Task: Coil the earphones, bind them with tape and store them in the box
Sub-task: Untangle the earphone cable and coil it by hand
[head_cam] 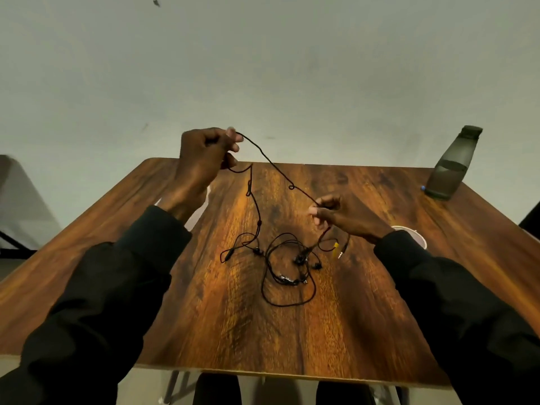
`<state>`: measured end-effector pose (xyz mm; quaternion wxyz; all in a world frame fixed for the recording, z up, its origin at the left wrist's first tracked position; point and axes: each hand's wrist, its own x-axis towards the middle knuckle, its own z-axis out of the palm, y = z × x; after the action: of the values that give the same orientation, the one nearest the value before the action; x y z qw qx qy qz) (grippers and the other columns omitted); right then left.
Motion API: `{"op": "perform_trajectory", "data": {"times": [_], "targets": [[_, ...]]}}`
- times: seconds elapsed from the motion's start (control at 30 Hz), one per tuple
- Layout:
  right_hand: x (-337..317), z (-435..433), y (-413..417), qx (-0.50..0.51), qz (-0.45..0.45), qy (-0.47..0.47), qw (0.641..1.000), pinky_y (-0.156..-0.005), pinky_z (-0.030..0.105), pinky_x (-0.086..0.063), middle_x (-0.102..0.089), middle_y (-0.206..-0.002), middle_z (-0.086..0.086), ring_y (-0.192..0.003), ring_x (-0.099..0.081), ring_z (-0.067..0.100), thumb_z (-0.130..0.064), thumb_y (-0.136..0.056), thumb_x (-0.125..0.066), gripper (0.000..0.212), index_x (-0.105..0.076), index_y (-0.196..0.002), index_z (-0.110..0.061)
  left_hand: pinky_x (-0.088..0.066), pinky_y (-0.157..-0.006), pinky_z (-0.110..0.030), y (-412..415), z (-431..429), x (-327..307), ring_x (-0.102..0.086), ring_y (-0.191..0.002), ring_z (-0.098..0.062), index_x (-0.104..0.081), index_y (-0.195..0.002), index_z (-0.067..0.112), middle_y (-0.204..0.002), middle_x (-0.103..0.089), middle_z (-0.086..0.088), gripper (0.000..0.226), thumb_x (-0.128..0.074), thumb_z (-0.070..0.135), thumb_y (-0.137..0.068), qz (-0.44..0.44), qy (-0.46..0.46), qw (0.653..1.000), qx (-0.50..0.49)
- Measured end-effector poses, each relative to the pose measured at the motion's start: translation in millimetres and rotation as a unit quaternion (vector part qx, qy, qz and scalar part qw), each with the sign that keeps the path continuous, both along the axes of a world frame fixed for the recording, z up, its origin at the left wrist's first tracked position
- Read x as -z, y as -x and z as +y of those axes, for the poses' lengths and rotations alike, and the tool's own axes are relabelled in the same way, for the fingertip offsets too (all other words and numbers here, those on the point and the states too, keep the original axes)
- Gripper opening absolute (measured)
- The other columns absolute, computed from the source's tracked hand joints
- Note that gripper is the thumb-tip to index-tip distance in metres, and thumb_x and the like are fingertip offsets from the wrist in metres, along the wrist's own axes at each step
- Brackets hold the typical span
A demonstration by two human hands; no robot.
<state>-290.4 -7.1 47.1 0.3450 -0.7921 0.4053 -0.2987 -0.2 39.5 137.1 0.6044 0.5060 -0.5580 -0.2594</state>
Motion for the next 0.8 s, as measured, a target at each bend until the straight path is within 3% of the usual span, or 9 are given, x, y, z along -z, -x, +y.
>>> {"op": "perform_trajectory", "data": {"times": [0.07,0.17,0.27,0.33,0.4,0.5,0.6,0.7,0.8], "targets": [[5.5,-0.9,4.4,0.010,-0.026,-0.004,1.000,-0.075,0.021,-0.054,-0.075,-0.083,0.014,-0.085,-0.074,0.020,-0.016,-0.100,-0.061,0.024,-0.075,-0.092,0.002,-0.059,-0.070,-0.026,-5.0,3.5,0.9,-0.061,-0.061,-0.007,-0.075,-0.096,0.009,-0.087,-0.070,0.000,0.022,-0.061,0.025,-0.102,0.037,-0.010,0.999,-0.008],[2.4,0.3,4.1,0.014,-0.069,-0.015,0.997,-0.072,0.028,-0.056,-0.073,-0.082,0.014,-0.075,-0.069,0.021,-0.015,-0.102,-0.059,0.020,-0.075,-0.103,-0.002,-0.057,-0.069,-0.030,-6.7,14.3,7.1,-0.062,-0.064,-0.015,-0.074,-0.097,0.002,-0.084,-0.070,-0.008,0.020,-0.061,0.017,-0.101,0.044,-0.063,0.997,-0.009],[-10.6,3.2,-6.7,0.001,-0.082,0.015,0.996,-0.071,0.028,-0.057,-0.073,-0.080,0.008,-0.072,-0.068,0.018,-0.013,-0.102,-0.058,0.019,-0.076,-0.106,-0.008,-0.056,-0.082,-0.037,0.7,23.2,20.5,-0.070,-0.090,-0.027,-0.072,-0.110,0.000,-0.103,-0.074,-0.015,0.034,-0.055,0.029,-0.103,-0.117,-0.148,0.982,0.016],[-21.6,5.6,-17.2,-0.011,-0.086,0.030,0.996,-0.070,0.025,-0.057,-0.073,-0.078,0.005,-0.070,-0.068,0.015,-0.013,-0.102,-0.058,0.018,-0.075,-0.106,-0.013,-0.053,-0.093,-0.037,13.0,23.5,29.5,-0.067,-0.111,-0.022,-0.069,-0.125,0.012,-0.126,-0.071,-0.011,0.038,-0.055,0.038,-0.102,-0.240,-0.103,0.965,-0.006],[-30.7,6.7,-28.0,-0.013,-0.088,0.043,0.995,-0.069,0.020,-0.057,-0.073,-0.079,0.006,-0.069,-0.068,0.011,-0.014,-0.101,-0.060,0.017,-0.075,-0.107,-0.011,-0.049,-0.103,-0.037,27.0,20.5,31.4,-0.061,-0.119,-0.013,-0.065,-0.134,0.020,-0.137,-0.066,-0.004,0.040,-0.056,0.043,-0.102,-0.249,-0.053,0.967,0.022],[-39.5,7.5,-41.3,-0.008,-0.095,0.091,0.991,-0.066,0.022,-0.058,-0.076,-0.081,0.011,-0.068,-0.070,0.014,-0.015,-0.098,-0.066,0.015,-0.077,-0.104,-0.006,-0.058,-0.095,-0.041,43.1,16.5,29.7,-0.071,-0.098,-0.005,-0.078,-0.112,0.025,-0.109,-0.078,0.005,0.032,-0.060,0.048,-0.099,-0.273,-0.039,0.955,0.106],[-42.4,5.5,-43.9,0.005,-0.111,0.130,0.985,-0.064,0.029,-0.061,-0.076,-0.079,0.013,-0.067,-0.072,0.020,-0.013,-0.095,-0.069,0.012,-0.077,-0.100,-0.004,-0.063,-0.080,-0.046,48.0,9.7,31.8,-0.075,-0.073,-0.010,-0.082,-0.093,0.015,-0.078,-0.078,0.004,0.027,-0.068,0.037,-0.096,-0.269,-0.015,0.955,0.128],[-38.9,2.1,-37.1,0.010,-0.102,0.107,0.989,-0.063,0.027,-0.060,-0.076,-0.077,0.014,-0.063,-0.072,0.016,-0.011,-0.094,-0.071,0.015,-0.073,-0.099,0.003,-0.063,-0.074,-0.046,46.7,5.6,27.4,-0.073,-0.064,-0.018,-0.080,-0.084,0.009,-0.069,-0.075,-0.002,0.025,-0.068,0.026,-0.098,-0.243,-0.001,0.967,0.078],[-27.4,-1.9,-24.0,0.004,-0.064,0.065,0.996,-0.063,0.023,-0.058,-0.073,-0.075,0.012,-0.062,-0.069,0.012,-0.010,-0.096,-0.069,0.015,-0.070,-0.096,0.005,-0.062,-0.071,-0.040,40.5,7.0,18.6,-0.073,-0.064,-0.020,-0.078,-0.091,0.005,-0.072,-0.073,-0.010,0.025,-0.063,0.021,-0.102,-0.169,0.034,0.984,0.044]]}}
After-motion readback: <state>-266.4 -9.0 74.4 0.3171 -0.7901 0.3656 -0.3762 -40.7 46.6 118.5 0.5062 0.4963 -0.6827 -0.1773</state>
